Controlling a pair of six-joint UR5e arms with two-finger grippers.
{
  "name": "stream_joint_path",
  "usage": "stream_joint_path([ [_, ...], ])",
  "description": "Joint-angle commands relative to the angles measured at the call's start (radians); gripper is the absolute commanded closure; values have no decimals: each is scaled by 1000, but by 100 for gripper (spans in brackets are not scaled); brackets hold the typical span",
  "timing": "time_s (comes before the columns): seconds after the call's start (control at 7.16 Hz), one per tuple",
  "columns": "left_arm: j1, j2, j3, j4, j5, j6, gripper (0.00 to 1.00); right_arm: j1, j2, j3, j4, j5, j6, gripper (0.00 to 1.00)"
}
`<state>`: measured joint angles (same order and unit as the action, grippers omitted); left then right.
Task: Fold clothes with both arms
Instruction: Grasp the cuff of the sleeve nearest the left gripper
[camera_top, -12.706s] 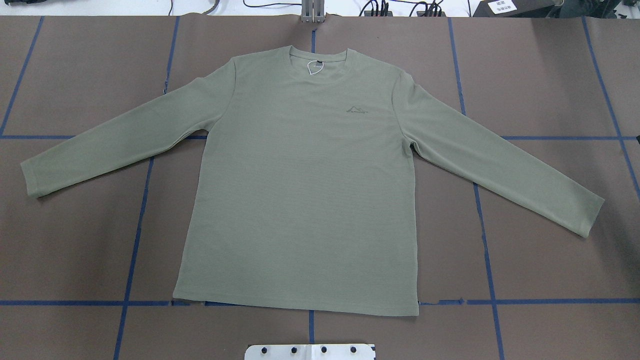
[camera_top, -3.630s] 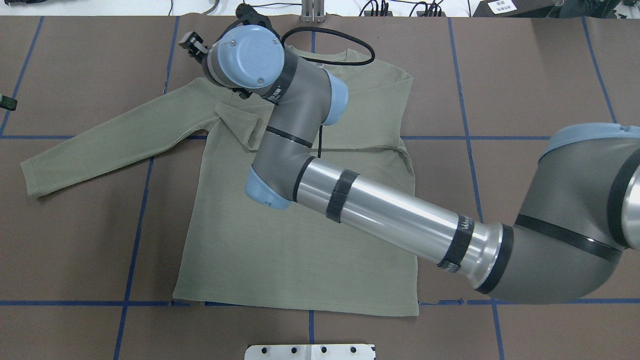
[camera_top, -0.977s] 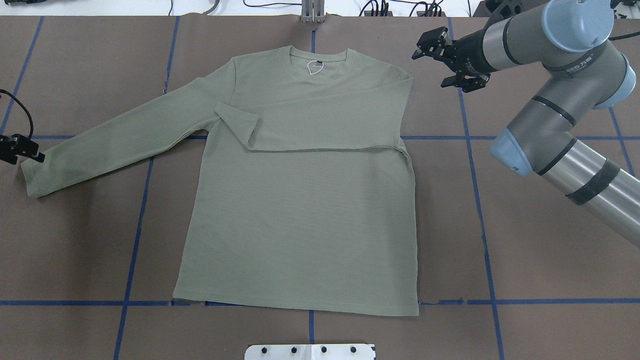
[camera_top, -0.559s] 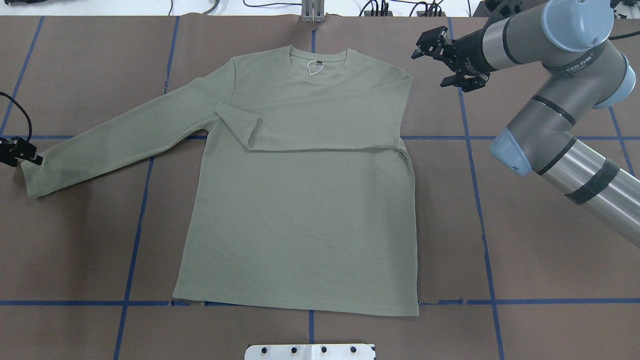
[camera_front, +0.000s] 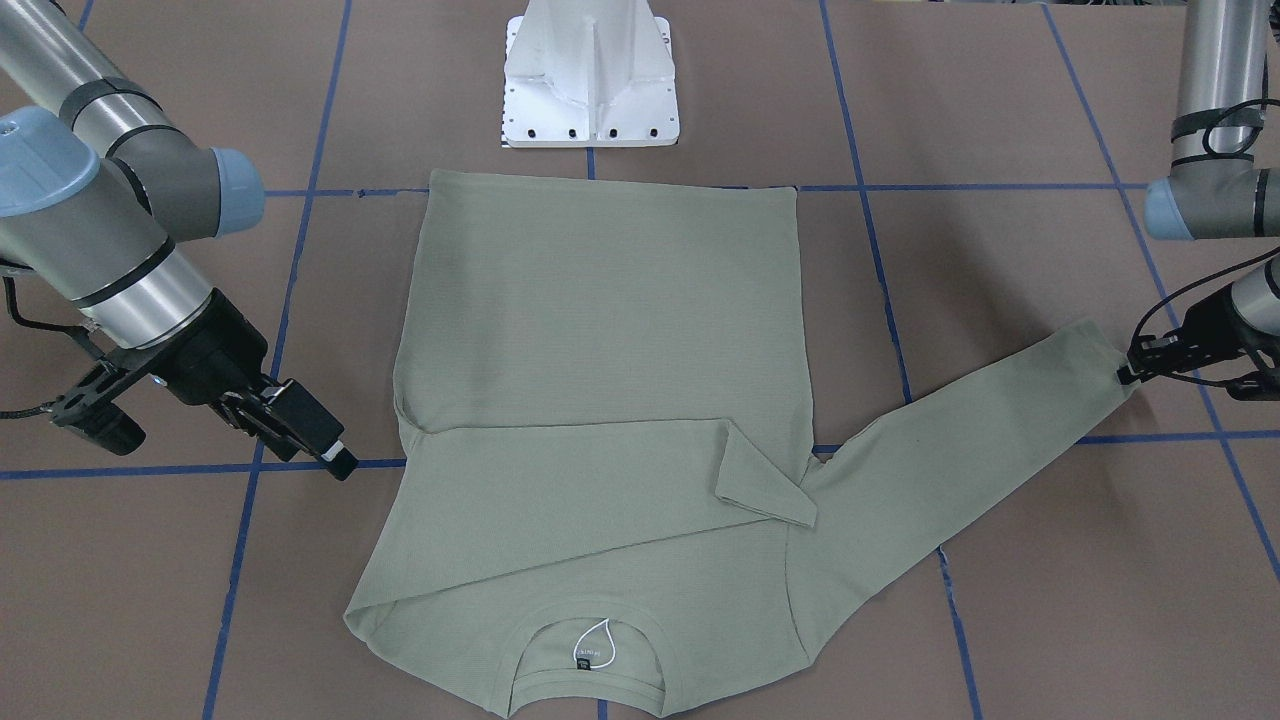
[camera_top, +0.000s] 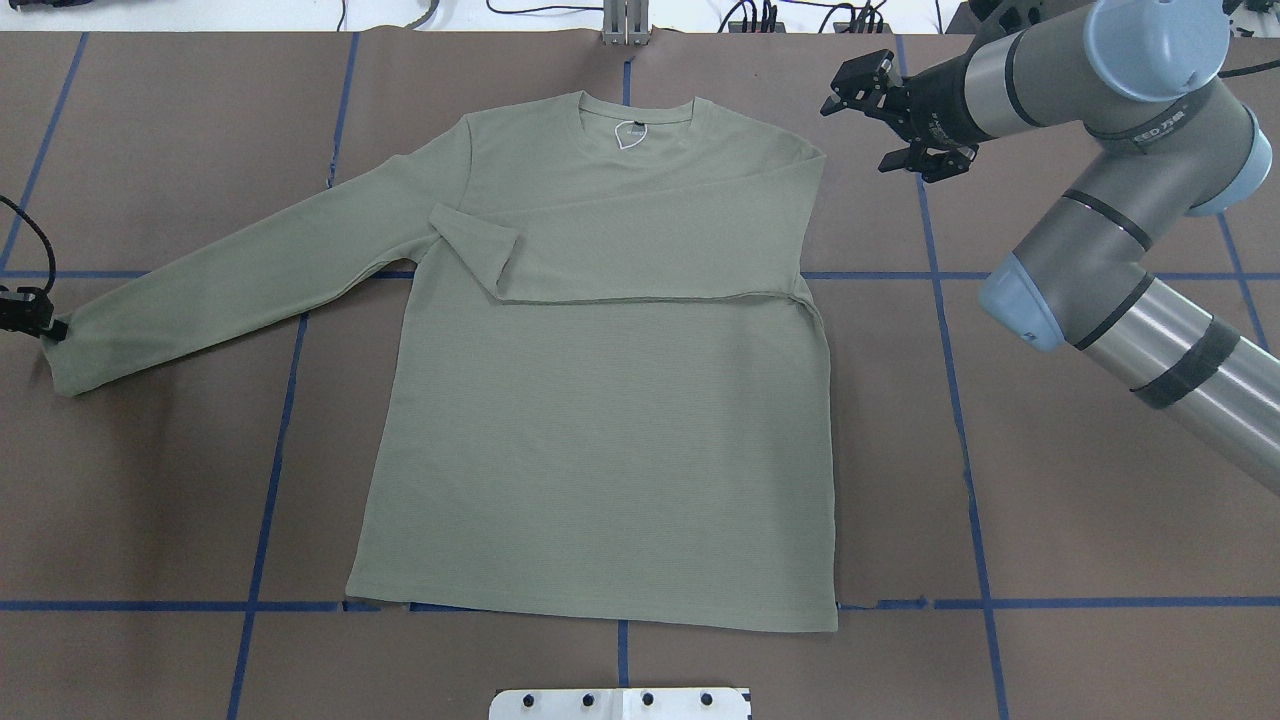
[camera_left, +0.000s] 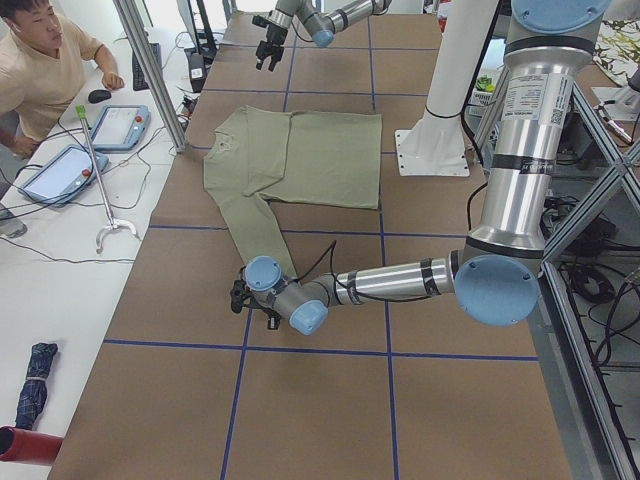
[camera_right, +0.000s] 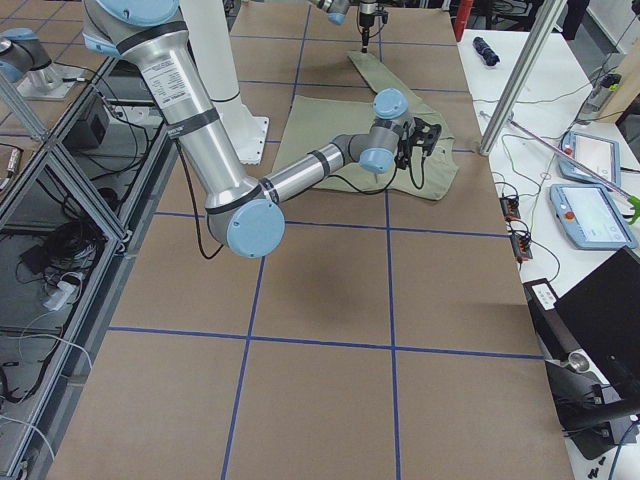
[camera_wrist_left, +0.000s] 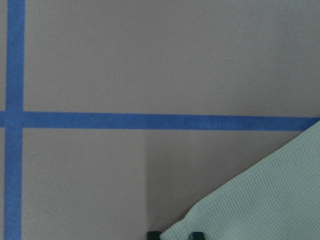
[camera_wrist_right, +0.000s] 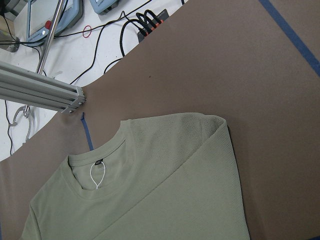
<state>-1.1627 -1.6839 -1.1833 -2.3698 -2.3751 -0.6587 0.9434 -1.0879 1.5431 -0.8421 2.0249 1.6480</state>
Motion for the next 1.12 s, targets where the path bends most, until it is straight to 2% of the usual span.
stream_joint_path([
  [0.0, 0, 1, -53, 10, -27, -2, 100, 0, 0, 2, 0, 0, 1, 0],
  [0.14, -2, -2, -106, 14, -155, -16, 100, 5, -7, 6, 0, 2, 0, 0],
  [0.28, -2, -23, -163, 12, -217, -97, 100, 20, -23, 5, 0, 9, -4, 0],
  [0.42, -2, -48, -235, 12, -228, -214, 100, 31, -29, 6, 0, 14, -5, 0],
  [0.56, 6, -115, -286, 12, -265, -364, 100, 56, -46, 8, 2, 46, -7, 0],
  [0.7, 12, -237, -280, 12, -274, -553, 100, 73, -79, 18, 5, 78, -60, 0],
  [0.98, 81, -379, -283, 7, -260, -763, 100, 90, -127, 43, 9, 98, -100, 0],
])
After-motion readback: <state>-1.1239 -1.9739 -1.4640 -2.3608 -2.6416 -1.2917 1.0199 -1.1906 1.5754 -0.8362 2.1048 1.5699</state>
